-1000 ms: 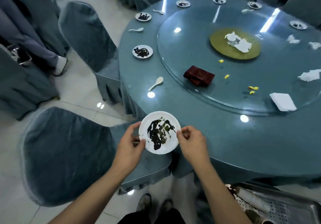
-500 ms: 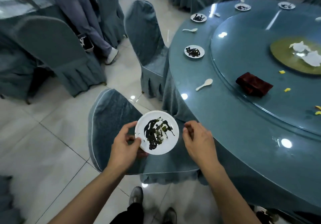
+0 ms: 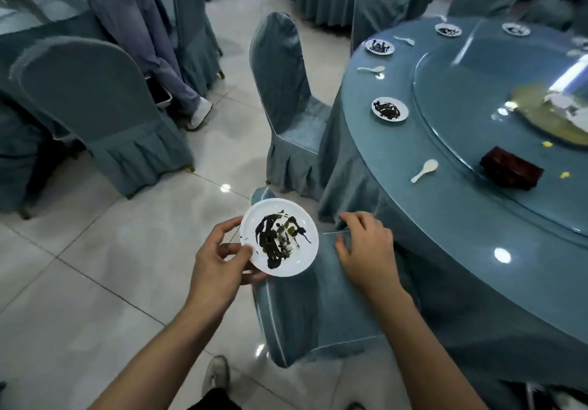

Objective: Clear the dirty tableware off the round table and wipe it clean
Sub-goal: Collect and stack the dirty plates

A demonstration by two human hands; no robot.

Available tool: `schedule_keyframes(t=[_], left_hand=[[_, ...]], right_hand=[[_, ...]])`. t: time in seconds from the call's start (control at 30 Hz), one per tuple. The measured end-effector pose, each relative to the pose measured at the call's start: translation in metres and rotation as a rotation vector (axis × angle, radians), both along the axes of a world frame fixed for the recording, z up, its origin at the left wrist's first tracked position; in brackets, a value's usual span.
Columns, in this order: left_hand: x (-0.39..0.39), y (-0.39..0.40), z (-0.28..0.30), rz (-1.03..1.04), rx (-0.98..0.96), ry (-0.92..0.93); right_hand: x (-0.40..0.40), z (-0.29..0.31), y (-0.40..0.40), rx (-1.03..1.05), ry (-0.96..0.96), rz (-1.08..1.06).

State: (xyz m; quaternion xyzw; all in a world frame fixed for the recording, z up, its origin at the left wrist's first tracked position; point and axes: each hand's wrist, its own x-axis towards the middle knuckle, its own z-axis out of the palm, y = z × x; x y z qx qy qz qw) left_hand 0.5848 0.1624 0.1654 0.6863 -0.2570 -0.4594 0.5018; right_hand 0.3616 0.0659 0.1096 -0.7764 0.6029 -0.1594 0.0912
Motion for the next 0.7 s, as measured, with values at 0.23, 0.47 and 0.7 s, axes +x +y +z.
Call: schedule_keyframes(t=[0.23,0.47,0.7], left_hand=[[0.116,-0.032,0.001,-0.089,0.032,0.048],[0.163,-0.091,-0.003,-0.188,0.055,0.094],[0.179,-0.184,-0.007,-0.296,0.093,0.084]], right_hand=[[0.101,-0.003,0.003,0.028,0.014,-0.135],[0.139,-0.004,-0.033,0.050,0.020,-0.256],[0.163,-0.020,-0.110,0.079,-0.055,-0.341]])
